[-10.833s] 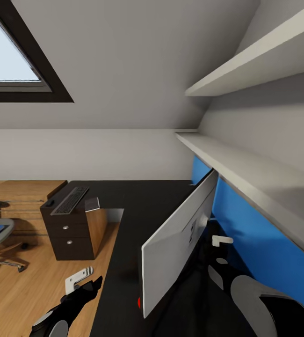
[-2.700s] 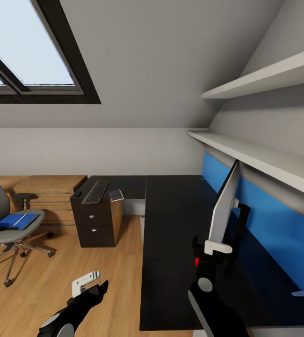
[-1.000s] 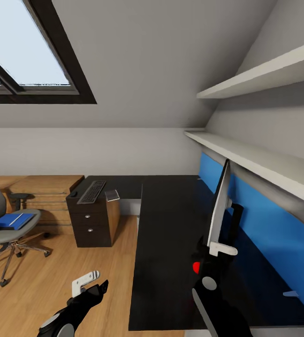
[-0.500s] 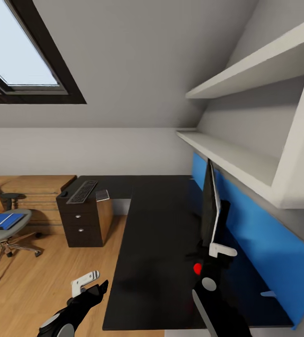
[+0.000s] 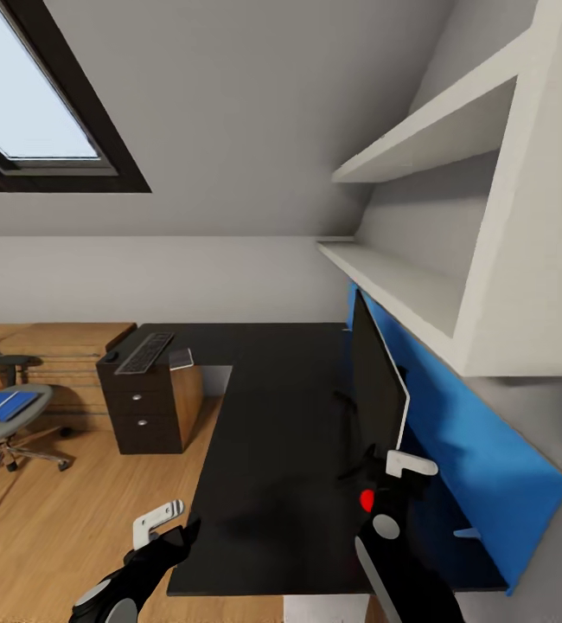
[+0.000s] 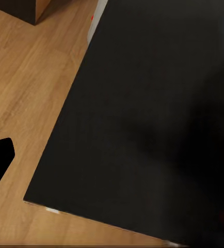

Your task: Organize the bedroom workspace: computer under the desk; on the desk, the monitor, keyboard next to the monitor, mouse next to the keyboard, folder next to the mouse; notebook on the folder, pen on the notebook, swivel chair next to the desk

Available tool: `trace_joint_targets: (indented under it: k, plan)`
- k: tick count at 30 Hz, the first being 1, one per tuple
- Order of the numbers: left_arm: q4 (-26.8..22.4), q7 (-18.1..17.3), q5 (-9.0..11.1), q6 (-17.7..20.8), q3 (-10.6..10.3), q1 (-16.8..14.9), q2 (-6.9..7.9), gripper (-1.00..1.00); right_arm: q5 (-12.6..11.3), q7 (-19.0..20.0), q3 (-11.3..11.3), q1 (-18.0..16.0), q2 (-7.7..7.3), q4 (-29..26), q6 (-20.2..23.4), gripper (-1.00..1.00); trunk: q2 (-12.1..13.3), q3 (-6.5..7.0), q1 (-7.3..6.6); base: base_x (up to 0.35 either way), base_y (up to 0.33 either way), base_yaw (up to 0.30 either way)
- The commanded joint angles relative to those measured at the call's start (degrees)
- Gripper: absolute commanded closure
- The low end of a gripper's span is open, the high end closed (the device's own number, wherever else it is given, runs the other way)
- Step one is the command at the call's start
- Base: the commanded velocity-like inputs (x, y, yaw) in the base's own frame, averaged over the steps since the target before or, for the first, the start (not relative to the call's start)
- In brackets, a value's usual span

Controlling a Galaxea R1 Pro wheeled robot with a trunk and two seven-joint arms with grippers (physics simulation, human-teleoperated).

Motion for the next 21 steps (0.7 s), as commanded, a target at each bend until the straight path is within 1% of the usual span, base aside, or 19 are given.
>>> trace_joint_targets:
  k: [1, 13, 18, 21]
  plan:
    - [-0.1, 0.6, 0.6, 0.0, -0.1, 0.0, 0.05, -1.00, -0.1, -0.3, 0.1, -0.1, -0.01, 0.2, -0.1, -1.00, -0.1, -0.08, 0.00, -0.085, -0.093, 0.000]
    - [-0.1, 0.5, 0.8, 0.0, -0.1, 0.0, 0.05, -1.00, -0.1, 0.0, 0.2, -0.1, 0.09, 2.8, -0.3, -1.00, -0.1, -0.08, 0.00, -0.011, -0.014, 0.000]
    - [-0.1, 0.5, 0.7, 0.0, -0.1, 0.0, 0.05, -1.00, -0.1, 0.0, 0.2, -0.1, 0.10, 3.3, -0.3, -1.00, -0.1, -0.08, 0.00, -0.014, -0.125, 0.000]
    - [-0.1, 0.5, 0.8, 0.0, -0.1, 0.0, 0.05, -1.00, -0.1, 0.0, 0.2, -0.1, 0.10, 3.3, -0.3, -1.00, -0.1, -0.08, 0.00, -0.004, -0.051, 0.000]
